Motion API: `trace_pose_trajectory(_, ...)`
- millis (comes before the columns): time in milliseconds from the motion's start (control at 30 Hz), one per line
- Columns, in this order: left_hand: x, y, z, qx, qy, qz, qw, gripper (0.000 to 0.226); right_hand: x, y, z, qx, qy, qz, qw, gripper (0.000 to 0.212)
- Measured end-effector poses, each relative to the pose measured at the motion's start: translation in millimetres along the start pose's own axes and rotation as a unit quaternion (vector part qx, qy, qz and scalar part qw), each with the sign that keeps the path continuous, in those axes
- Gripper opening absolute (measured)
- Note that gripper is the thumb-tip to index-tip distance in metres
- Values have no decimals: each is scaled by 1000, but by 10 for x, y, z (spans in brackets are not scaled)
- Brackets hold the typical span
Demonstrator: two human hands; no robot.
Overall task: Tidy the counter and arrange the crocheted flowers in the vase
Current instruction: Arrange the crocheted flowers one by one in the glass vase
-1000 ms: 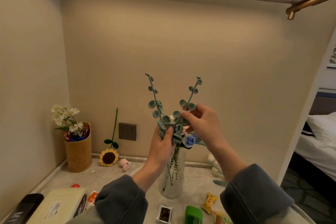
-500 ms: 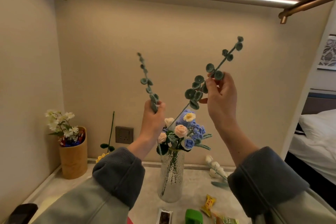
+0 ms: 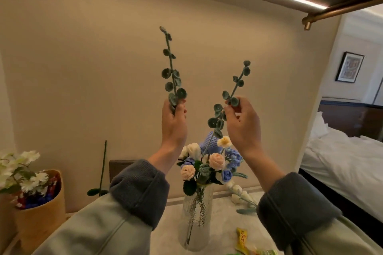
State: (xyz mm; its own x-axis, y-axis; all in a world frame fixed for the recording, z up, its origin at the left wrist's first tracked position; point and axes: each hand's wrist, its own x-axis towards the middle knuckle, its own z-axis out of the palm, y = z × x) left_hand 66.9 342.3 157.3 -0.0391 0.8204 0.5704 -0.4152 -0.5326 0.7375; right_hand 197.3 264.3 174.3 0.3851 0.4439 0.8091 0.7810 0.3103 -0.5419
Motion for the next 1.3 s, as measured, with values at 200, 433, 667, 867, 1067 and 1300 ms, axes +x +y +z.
trace_pose_trajectory(200,116,-279,5,-62,-24,-39,997,15,-17,273,254,-91,-63,65,992,8)
trace_pose_trajectory(433,95,-513,-88,-121,-67,-99,985,17,-55,511,451,-252,-154,138,945,17)
trace_pose_trajectory(667,-10,-590,-163,-106,-76,-121,984,14,-15,538,487,-349,-273,153,883,35)
trace_pose_trajectory(867,-26,-489,-193,-113,-70,-98,986,12,-20,489,386,-272,-246,164,916,55)
trace_pose_trajectory(1067,-82,-235,-123,-144,-141,-35,979,21,-16,62,196,-11,-78,58,995,34)
trace_pose_trajectory(1300,-219,-44,26,-170,-248,-69,951,19,-51,-349,-33,195,-148,63,968,18)
